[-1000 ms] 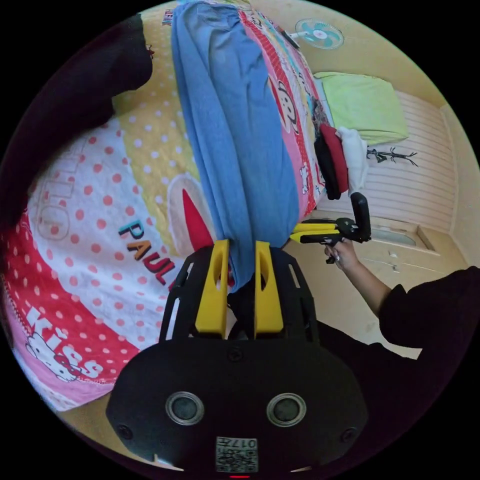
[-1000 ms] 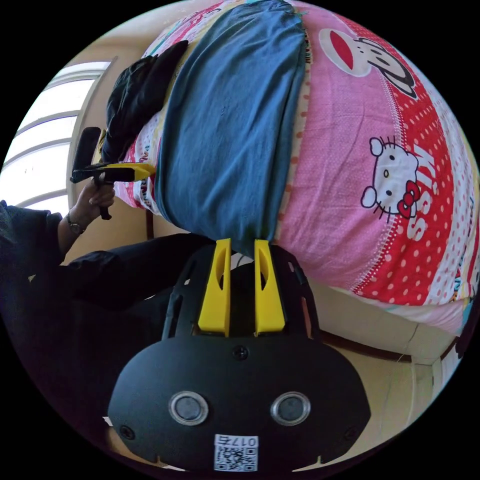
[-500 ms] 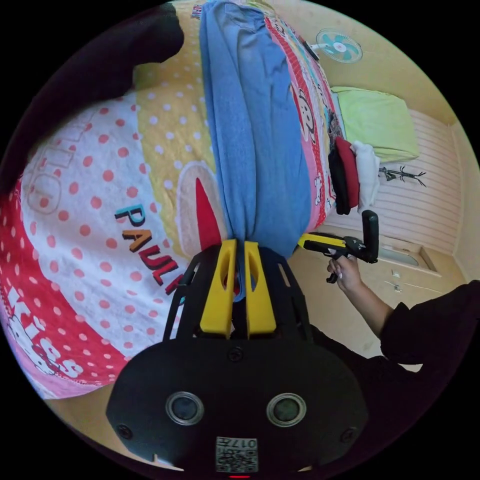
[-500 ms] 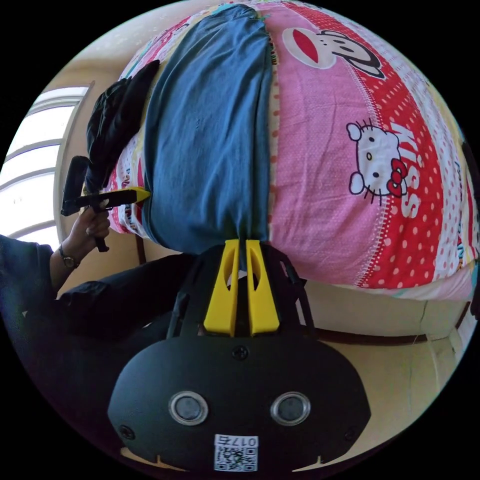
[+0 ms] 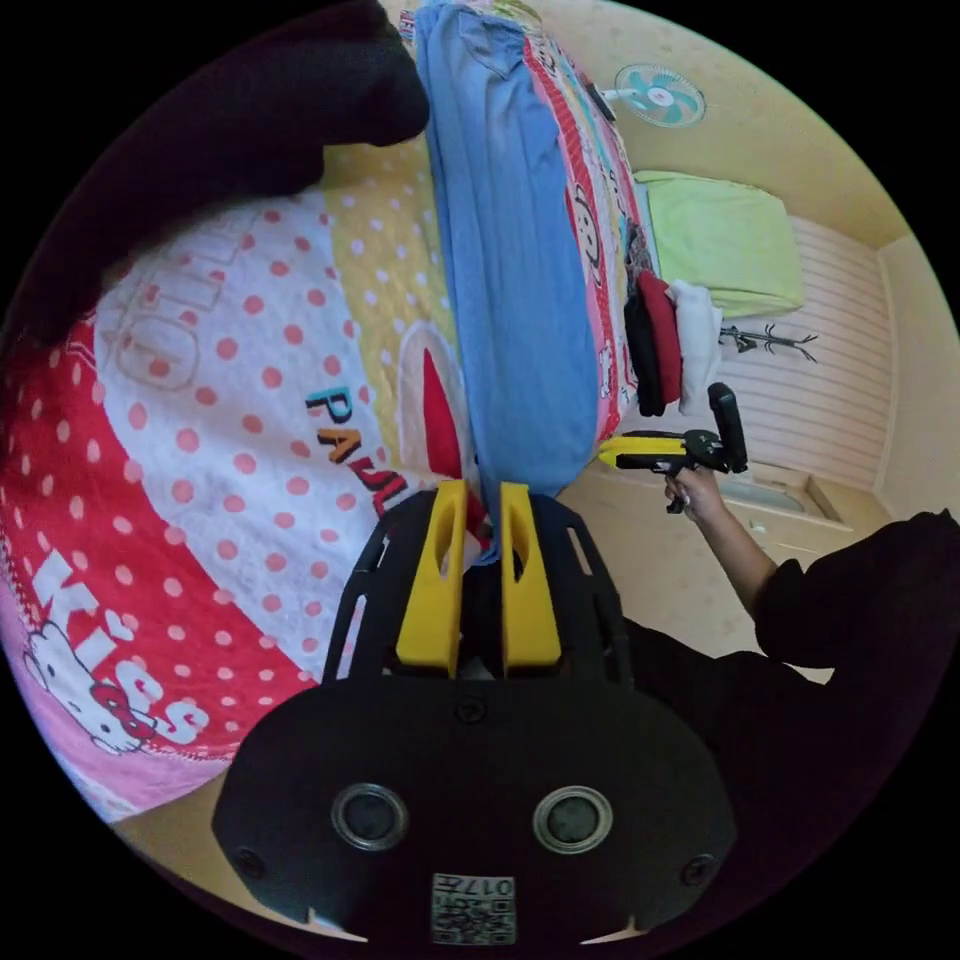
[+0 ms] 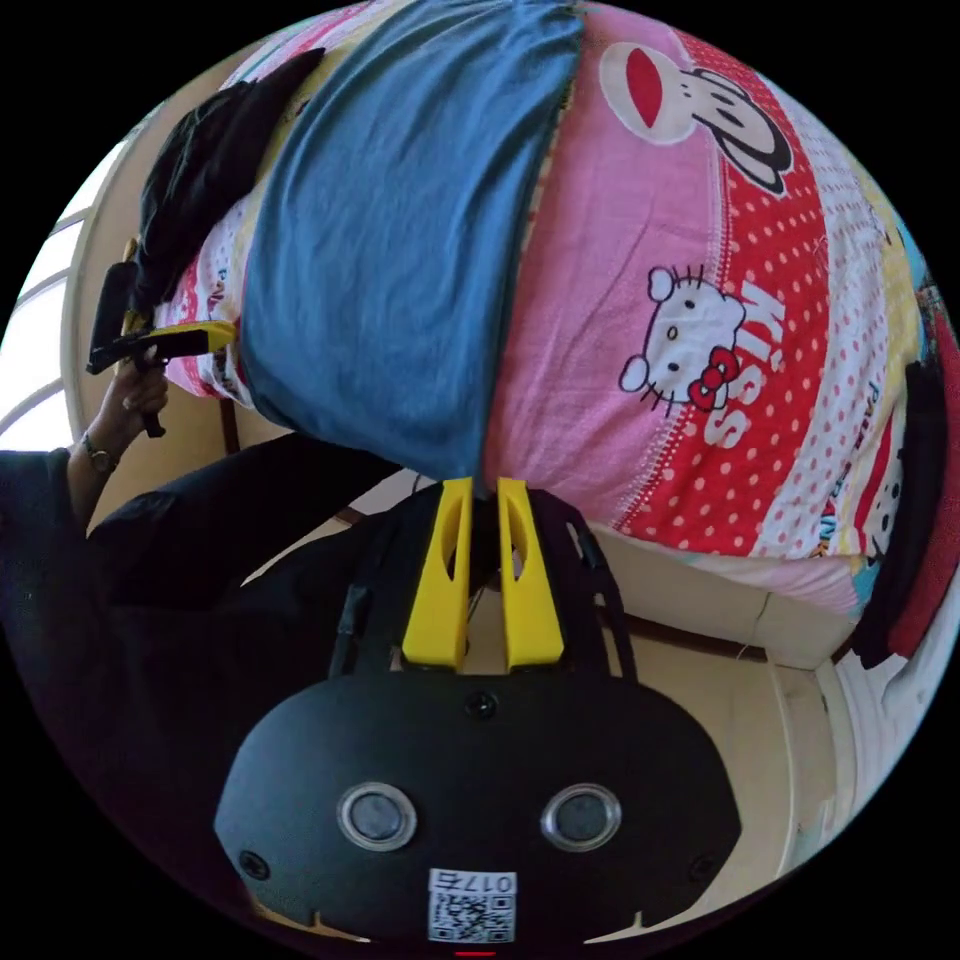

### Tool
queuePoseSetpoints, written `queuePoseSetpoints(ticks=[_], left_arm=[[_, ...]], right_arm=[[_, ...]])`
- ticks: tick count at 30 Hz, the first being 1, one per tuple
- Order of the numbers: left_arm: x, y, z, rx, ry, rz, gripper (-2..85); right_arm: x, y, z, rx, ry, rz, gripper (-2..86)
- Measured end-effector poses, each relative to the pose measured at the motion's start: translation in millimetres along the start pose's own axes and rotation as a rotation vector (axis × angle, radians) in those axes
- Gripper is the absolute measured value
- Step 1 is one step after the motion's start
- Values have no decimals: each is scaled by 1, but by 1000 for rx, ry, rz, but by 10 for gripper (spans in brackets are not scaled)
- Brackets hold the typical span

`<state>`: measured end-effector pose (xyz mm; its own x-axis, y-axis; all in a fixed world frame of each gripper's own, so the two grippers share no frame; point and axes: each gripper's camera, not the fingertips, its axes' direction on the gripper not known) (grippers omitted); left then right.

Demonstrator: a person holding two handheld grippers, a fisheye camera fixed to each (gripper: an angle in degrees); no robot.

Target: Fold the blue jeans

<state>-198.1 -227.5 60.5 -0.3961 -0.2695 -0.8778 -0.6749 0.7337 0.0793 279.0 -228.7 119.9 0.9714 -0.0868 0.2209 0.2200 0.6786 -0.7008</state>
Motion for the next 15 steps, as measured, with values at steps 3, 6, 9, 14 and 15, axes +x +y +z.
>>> queuePoseSetpoints(ticks=[3, 6, 9, 14, 15], left_arm=[[-11, -23, -18, 127, 57, -27, 104], [-27, -50, -5, 134, 99, -44, 120], [-39, -59, 11, 209, 208, -62, 110], [-39, -71, 37, 283, 199, -81, 77], [-34, -74, 45, 282, 197, -78, 74]], right_arm=[[35, -21, -38, 167, -233, -15, 97], [90, -50, -42, 257, -490, 25, 117], [130, -81, -33, 264, -652, 65, 115], [133, -125, -29, 199, -806, -27, 93], [127, -134, -27, 155, -852, -64, 92]])
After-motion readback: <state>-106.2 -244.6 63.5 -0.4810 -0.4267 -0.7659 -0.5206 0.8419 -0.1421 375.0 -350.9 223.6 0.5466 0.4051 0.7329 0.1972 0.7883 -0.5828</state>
